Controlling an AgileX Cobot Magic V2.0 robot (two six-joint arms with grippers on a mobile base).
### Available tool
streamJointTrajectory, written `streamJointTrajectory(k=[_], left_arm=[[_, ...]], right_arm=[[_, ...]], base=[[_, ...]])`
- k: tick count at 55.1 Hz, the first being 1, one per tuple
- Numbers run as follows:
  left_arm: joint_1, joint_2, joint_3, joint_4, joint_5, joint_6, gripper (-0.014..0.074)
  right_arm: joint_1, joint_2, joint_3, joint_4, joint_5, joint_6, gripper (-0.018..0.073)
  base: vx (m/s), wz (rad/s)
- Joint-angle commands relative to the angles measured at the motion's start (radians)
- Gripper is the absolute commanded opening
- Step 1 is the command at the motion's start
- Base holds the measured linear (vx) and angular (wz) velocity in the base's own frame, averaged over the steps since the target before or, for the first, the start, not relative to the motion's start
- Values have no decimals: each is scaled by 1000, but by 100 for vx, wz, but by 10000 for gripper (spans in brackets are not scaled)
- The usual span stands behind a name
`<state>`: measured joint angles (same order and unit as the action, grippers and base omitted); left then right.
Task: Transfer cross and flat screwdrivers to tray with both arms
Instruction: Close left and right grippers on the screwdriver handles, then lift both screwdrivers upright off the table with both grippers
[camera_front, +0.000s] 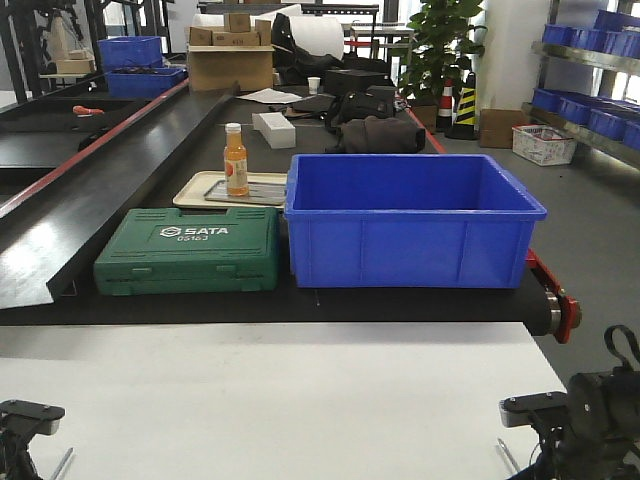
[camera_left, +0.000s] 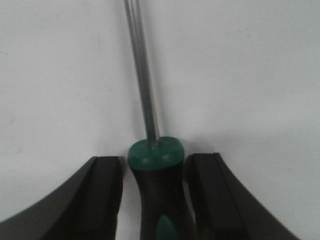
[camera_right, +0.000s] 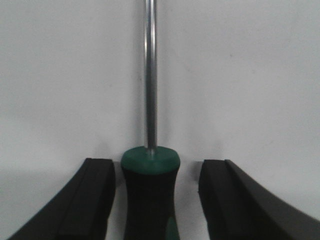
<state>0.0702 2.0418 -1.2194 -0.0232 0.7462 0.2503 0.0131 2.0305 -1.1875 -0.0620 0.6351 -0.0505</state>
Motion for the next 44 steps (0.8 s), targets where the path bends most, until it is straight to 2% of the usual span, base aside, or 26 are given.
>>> streamJointTrajectory(k=[1,15,26,33,44], left_arm=[[-1,-52,-24,-10,-2,-1,440],[-1,-52,-24,-10,11,-1,439],[-1,-52,-24,-10,33,-1,382],[-1,-52,-24,-10,41,-1,276],[-2,-52,-24,-33,41,-1,22]], right_arm=[[-6,-42,-28,-12,-4,-18,460],[-6,-32,-28,-7,7,-23,433],[-6,-32,-28,8,57,-13,295],[-6,-32,-28,22,63,-13,181],[-6,-32,-28,27,59,-15,-7]], base=[[0,0],[0,0],[0,0],[0,0],[0,0]])
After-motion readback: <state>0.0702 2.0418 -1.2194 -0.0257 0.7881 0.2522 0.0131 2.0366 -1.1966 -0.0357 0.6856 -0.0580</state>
